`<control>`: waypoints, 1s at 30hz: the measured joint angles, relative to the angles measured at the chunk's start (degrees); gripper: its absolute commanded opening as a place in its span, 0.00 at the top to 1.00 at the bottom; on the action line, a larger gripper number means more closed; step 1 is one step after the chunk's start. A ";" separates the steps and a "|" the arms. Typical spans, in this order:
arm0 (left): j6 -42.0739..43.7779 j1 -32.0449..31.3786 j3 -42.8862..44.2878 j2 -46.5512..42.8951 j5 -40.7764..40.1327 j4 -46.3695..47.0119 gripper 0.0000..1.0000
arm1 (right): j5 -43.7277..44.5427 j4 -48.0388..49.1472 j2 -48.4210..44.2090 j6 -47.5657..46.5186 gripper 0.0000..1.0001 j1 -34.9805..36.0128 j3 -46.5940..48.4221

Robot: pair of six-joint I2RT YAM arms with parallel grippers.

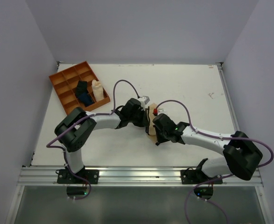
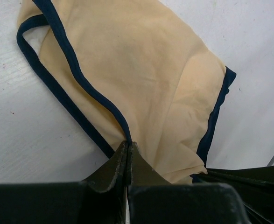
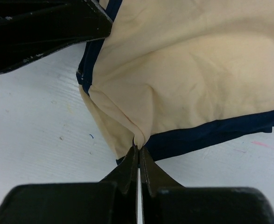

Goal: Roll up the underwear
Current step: Fold the underwear

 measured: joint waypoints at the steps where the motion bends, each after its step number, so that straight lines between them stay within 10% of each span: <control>1: 0.02 0.00 0.24 0.02 -0.04 -0.24 1.00 | 0.02 -0.13 0.00 0.00 1.00 0.00 0.00; 20: 0.11 0.00 3.37 2.91 -3.65 -3.39 1.00 | -10.58 1.62 -1.97 -4.42 0.93 0.00 1.36; 26: 0.13 0.00 3.34 2.67 -4.72 -3.13 0.66 | -14.71 5.97 0.33 -3.58 0.75 0.00 -0.22; 30: 0.09 -0.02 1.73 -1.27 -7.48 -3.98 0.62 | -14.86 6.16 -0.22 -2.93 0.71 0.02 -0.22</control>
